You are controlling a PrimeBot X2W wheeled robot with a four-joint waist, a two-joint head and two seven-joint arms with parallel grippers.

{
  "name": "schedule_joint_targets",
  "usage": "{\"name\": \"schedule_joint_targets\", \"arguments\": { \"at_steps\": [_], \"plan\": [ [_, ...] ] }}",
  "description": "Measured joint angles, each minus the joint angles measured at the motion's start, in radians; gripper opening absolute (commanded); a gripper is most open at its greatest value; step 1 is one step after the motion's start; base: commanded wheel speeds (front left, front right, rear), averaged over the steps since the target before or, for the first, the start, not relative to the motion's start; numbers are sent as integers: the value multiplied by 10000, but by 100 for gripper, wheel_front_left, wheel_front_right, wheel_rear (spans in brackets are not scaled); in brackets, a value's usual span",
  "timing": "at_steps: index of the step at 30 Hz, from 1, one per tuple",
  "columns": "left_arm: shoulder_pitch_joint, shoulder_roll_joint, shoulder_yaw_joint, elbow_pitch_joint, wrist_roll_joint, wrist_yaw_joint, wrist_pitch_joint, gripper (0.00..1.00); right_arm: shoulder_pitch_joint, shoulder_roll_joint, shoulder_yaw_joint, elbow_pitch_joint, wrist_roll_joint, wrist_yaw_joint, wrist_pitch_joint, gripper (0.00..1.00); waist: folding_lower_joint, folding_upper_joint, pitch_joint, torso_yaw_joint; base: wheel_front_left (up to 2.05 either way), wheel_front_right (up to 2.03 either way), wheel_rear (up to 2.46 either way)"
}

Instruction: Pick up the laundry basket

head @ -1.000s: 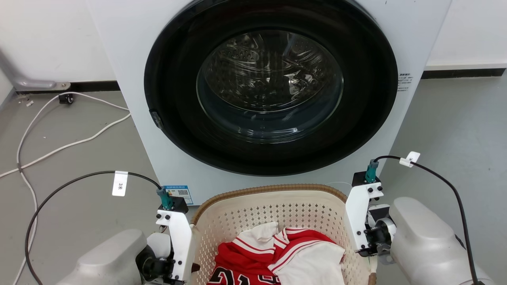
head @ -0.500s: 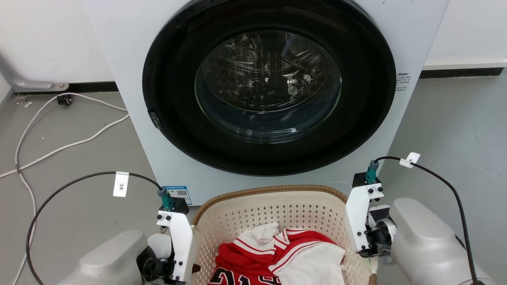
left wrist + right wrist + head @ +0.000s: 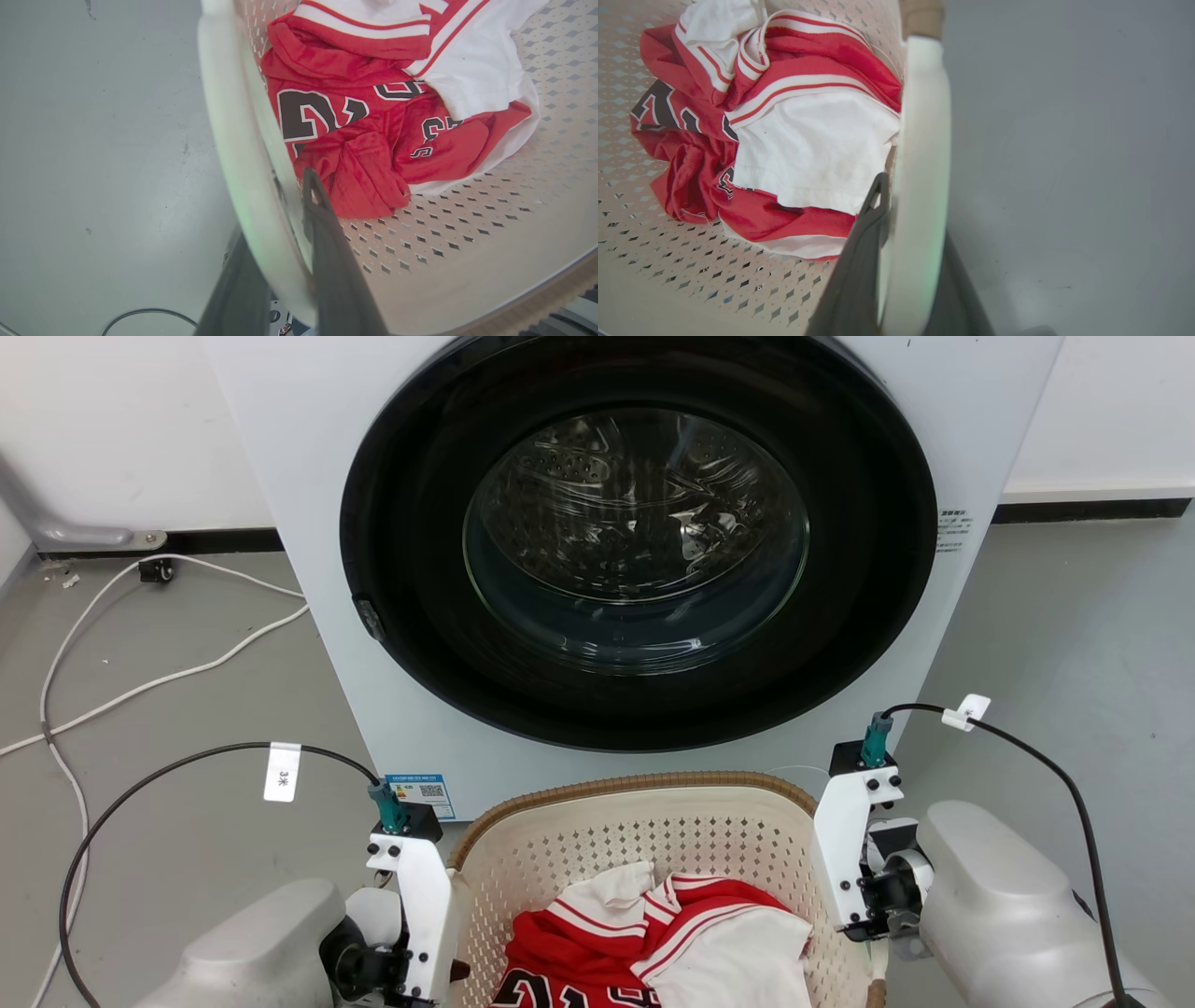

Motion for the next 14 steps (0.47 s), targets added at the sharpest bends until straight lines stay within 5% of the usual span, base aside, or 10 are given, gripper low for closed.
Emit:
{"name": "schedule_joint_targets", "arguments": {
  "at_steps": [14],
  "plan": [
    [22,-2,-23,48,17,0,12,0,-1,21,198,63,244,0,-23,0,0,0,-23,-51,0,0,0]
  ]
}}
